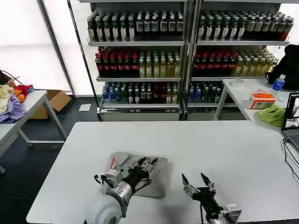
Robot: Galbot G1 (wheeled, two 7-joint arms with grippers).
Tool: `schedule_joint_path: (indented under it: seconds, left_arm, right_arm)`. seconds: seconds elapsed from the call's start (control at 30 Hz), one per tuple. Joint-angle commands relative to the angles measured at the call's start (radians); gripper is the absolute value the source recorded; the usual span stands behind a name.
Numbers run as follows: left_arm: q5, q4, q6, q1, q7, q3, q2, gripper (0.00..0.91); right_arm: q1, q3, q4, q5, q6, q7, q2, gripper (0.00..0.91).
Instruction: Fold and organize the clothes.
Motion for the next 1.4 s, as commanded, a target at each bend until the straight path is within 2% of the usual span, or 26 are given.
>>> schedule_joint_path:
  seconds: [0.03, 0.1, 0.13, 0.17, 0.2, 0.23, 0.27, 0.3, 0.4, 0.47, 0.6, 0.73, 0.87, 0.97, 1.1, 1.2, 1.23, 1.27, 1.3, 1.4]
  left_arm:
    - [0.018, -0.149, -0.067, 0.168, 0.087, -0.411, 0.070, 0.907]
    - [0.019, -0.158, -0.067, 0.198, 0.104, -0.459, 0.068, 0.907]
    - [0.020, -0.162, -0.068, 0.216, 0.109, -0.478, 0.065, 0.907]
    - [0.019, -0.165, -0.067, 0.230, 0.109, -0.493, 0.062, 0.907]
    - [0.018, -0.171, -0.066, 0.238, 0.108, -0.505, 0.059, 0.907]
    - [0.015, -0.174, -0.066, 0.244, 0.107, -0.512, 0.056, 0.907]
    - [0.015, -0.181, -0.065, 0.253, 0.108, -0.518, 0.052, 0.907]
    - [0.015, -0.187, -0.064, 0.258, 0.109, -0.520, 0.050, 0.907]
    - [0.005, -0.202, -0.060, 0.271, 0.088, -0.517, 0.040, 0.907]
    - [-0.059, -0.214, -0.026, 0.266, 0.048, -0.514, 0.031, 0.907]
    - [-0.104, -0.222, -0.003, 0.253, 0.024, -0.504, 0.021, 0.907]
    - [-0.105, -0.218, -0.003, 0.249, 0.024, -0.495, 0.020, 0.907]
    - [-0.104, -0.207, -0.003, 0.247, 0.026, -0.488, 0.017, 0.907]
    - [-0.089, -0.206, -0.006, 0.251, 0.030, -0.479, 0.008, 0.907]
    - [-0.086, -0.215, -0.006, 0.258, 0.032, -0.468, 0.003, 0.907]
    - [-0.087, -0.218, -0.006, 0.257, 0.035, -0.462, 0.003, 0.907]
    - [-0.086, -0.218, -0.006, 0.256, 0.034, -0.460, 0.003, 0.907]
    - [-0.086, -0.219, -0.006, 0.255, 0.034, -0.458, 0.003, 0.907]
    - [-0.087, -0.220, -0.006, 0.256, 0.034, -0.456, 0.003, 0.907]
    - [-0.088, -0.225, -0.005, 0.257, 0.035, -0.458, 0.002, 0.907]
  right_arm:
    - [0.238, -0.243, -0.218, 0.124, -0.113, 0.131, 0.028, 0.907]
    - [0.260, -0.260, -0.241, 0.159, -0.112, 0.134, 0.035, 0.907]
    - [0.279, -0.286, -0.257, 0.188, -0.113, 0.145, 0.046, 0.766]
    - [0.289, -0.294, -0.270, 0.186, -0.118, 0.157, 0.051, 0.494]
    - [0.293, -0.304, -0.282, 0.185, -0.123, 0.168, 0.060, 0.081]
    - [0.302, -0.313, -0.306, 0.193, -0.137, 0.206, 0.065, 0.071]
    - [0.305, -0.314, -0.318, 0.196, -0.140, 0.219, 0.069, 0.000]
    - [0.306, -0.308, -0.337, 0.201, -0.139, 0.245, 0.074, 0.000]
    - [0.293, -0.297, -0.332, 0.246, -0.090, 0.271, 0.073, 0.000]
    - [0.275, -0.279, -0.304, 0.256, -0.071, 0.242, 0.069, 0.000]
    - [0.255, -0.219, -0.254, 0.301, -0.069, 0.228, 0.056, 0.000]
    - [0.238, -0.148, -0.177, 0.325, -0.092, 0.162, 0.001, 0.000]
    - [0.250, -0.039, -0.120, 0.270, -0.202, 0.110, -0.059, 0.000]
    - [0.245, 0.047, -0.106, 0.112, -0.201, 0.017, -0.109, 0.000]
    - [0.240, 0.113, -0.112, 0.054, -0.202, -0.054, -0.178, 0.000]
    - [0.246, 0.134, -0.134, 0.041, -0.202, -0.089, -0.221, 0.000]
    - [0.246, 0.135, -0.137, 0.023, -0.201, -0.088, -0.226, 0.212]
    - [0.246, 0.141, -0.143, 0.008, -0.201, -0.089, -0.225, 0.212]
    - [0.247, 0.151, -0.148, 0.011, -0.200, -0.079, -0.220, 0.907]
    - [0.230, 0.188, -0.118, 0.024, -0.199, -0.075, -0.215, 0.907]
